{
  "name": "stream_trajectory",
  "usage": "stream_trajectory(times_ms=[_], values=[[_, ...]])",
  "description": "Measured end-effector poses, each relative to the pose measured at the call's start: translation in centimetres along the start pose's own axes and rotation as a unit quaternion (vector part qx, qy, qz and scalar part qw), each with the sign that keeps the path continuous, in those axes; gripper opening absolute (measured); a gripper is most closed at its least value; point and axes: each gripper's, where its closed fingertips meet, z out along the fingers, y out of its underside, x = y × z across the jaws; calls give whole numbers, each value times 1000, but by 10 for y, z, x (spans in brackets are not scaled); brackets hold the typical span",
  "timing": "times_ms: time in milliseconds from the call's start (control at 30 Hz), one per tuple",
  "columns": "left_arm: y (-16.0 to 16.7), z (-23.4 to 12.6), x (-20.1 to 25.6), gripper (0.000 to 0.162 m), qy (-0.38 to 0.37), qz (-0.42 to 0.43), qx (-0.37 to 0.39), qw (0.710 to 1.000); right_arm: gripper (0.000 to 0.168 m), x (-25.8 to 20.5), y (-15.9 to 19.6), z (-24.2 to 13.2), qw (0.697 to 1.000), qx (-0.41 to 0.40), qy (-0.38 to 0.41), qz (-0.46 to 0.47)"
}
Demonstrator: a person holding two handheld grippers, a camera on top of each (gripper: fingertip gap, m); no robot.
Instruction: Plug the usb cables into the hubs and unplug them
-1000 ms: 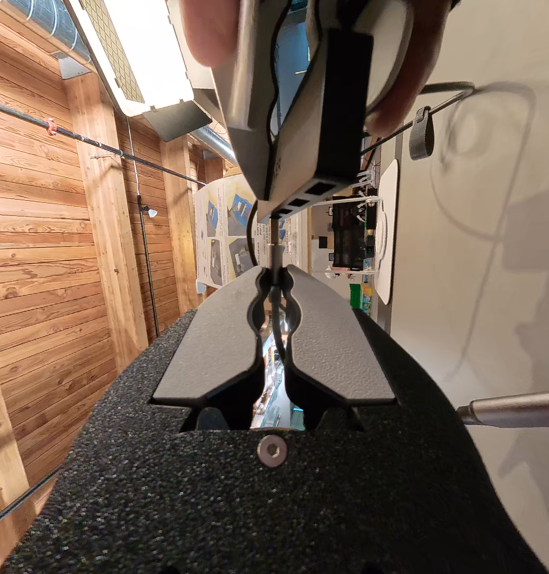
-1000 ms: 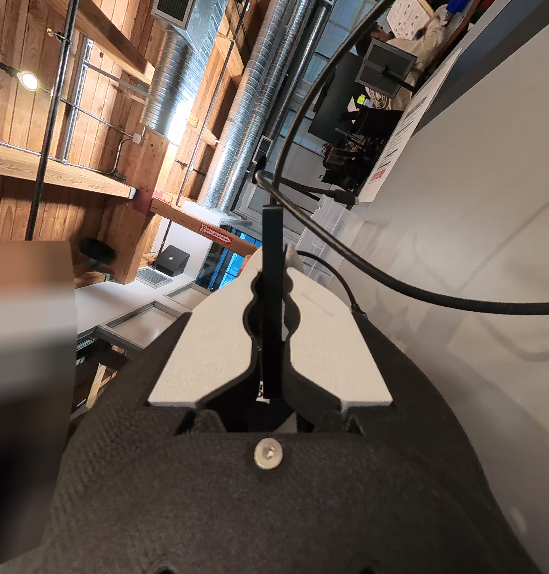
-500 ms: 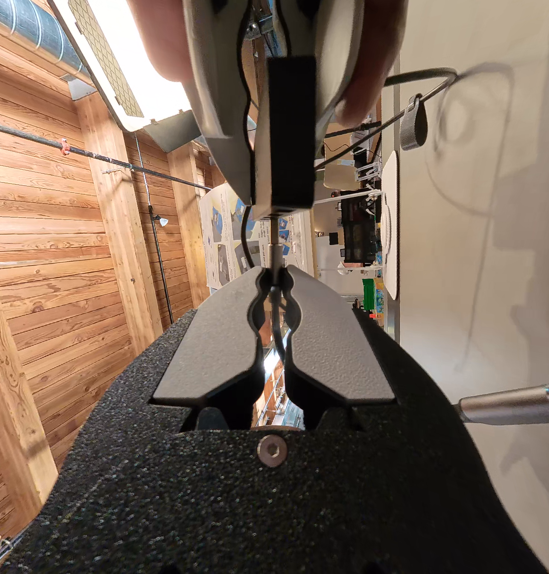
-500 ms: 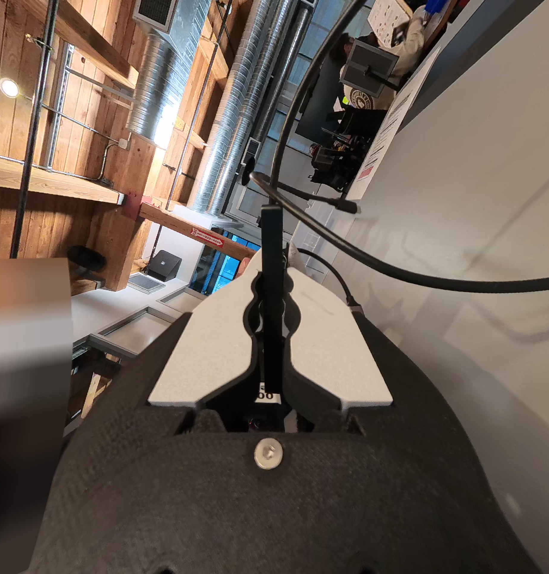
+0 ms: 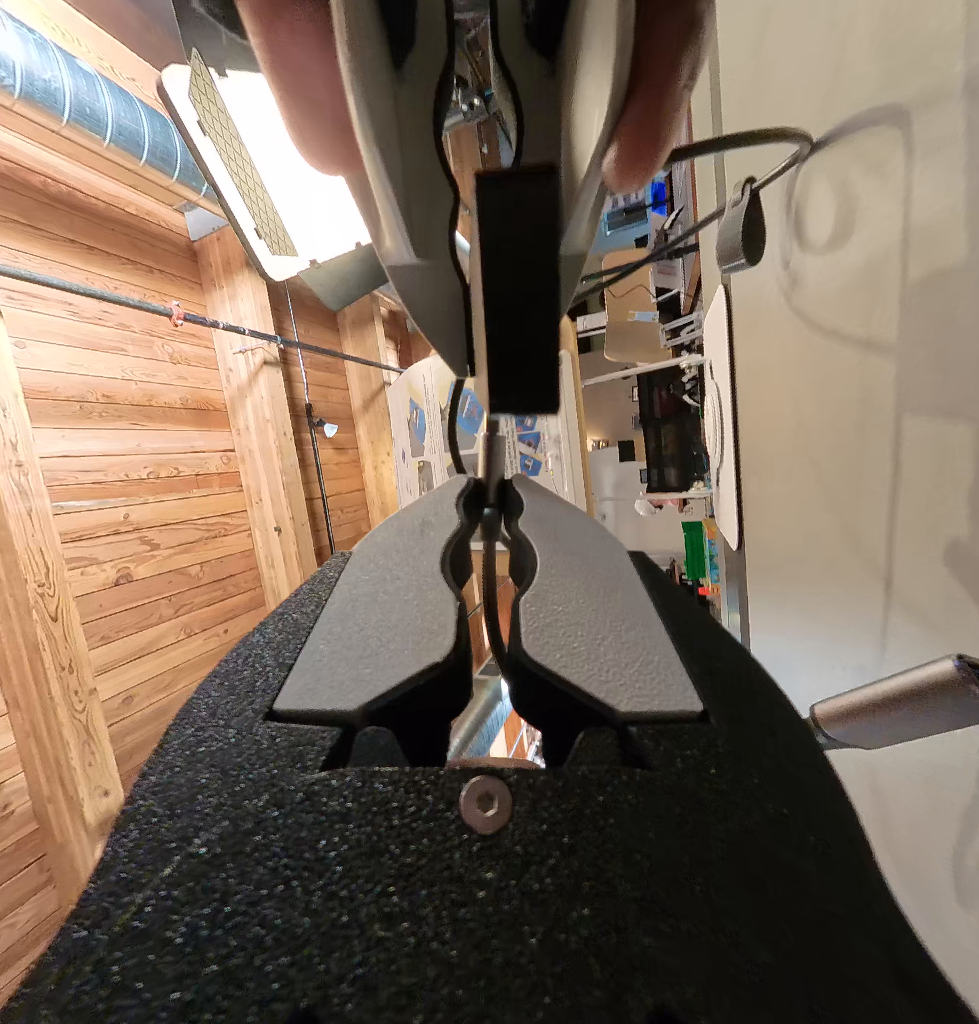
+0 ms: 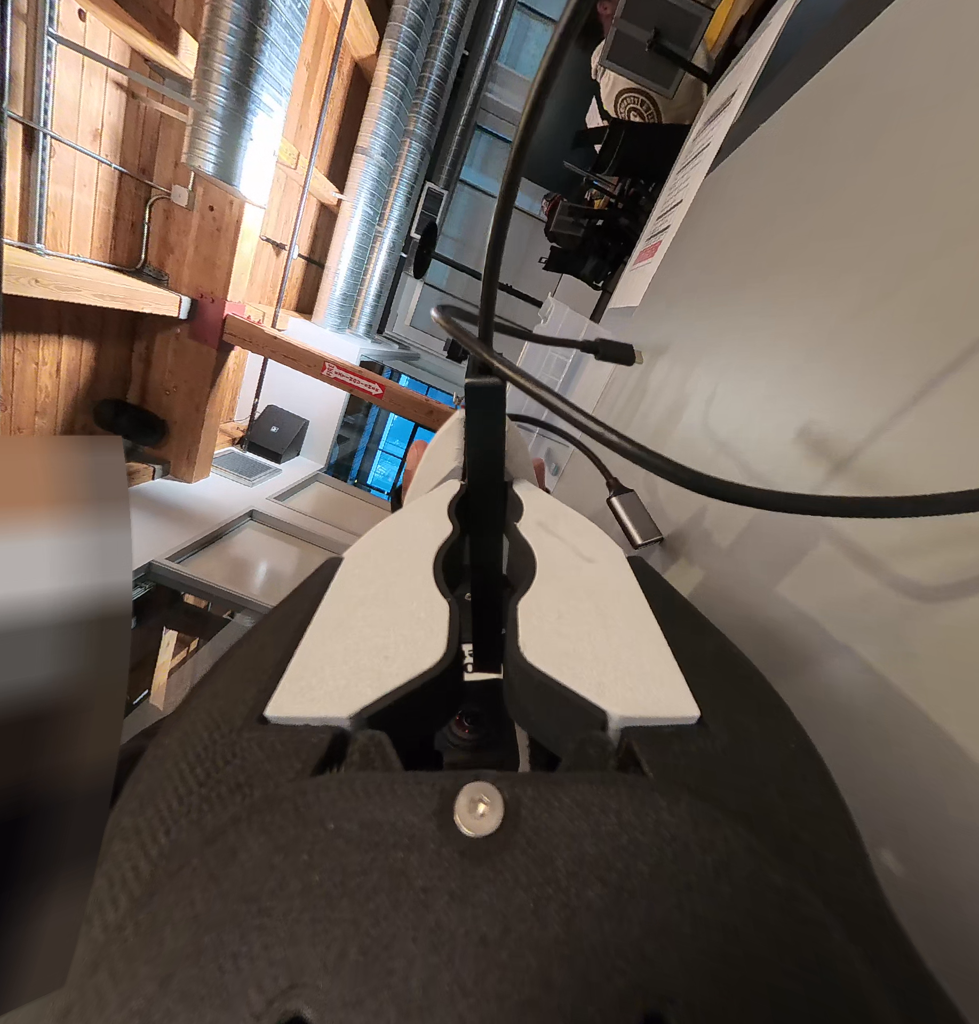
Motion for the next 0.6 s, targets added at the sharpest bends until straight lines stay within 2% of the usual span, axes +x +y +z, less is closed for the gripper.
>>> stream_trajectory(times_ms=[167, 600], values=[[-6, -5, 1, 7, 0, -4, 38, 999, 10, 1, 4, -2, 999, -32, 2, -8], [-13, -9, 0, 6, 15, -60, 44, 997, 10, -5, 14, 1, 998, -61, -33, 10]])
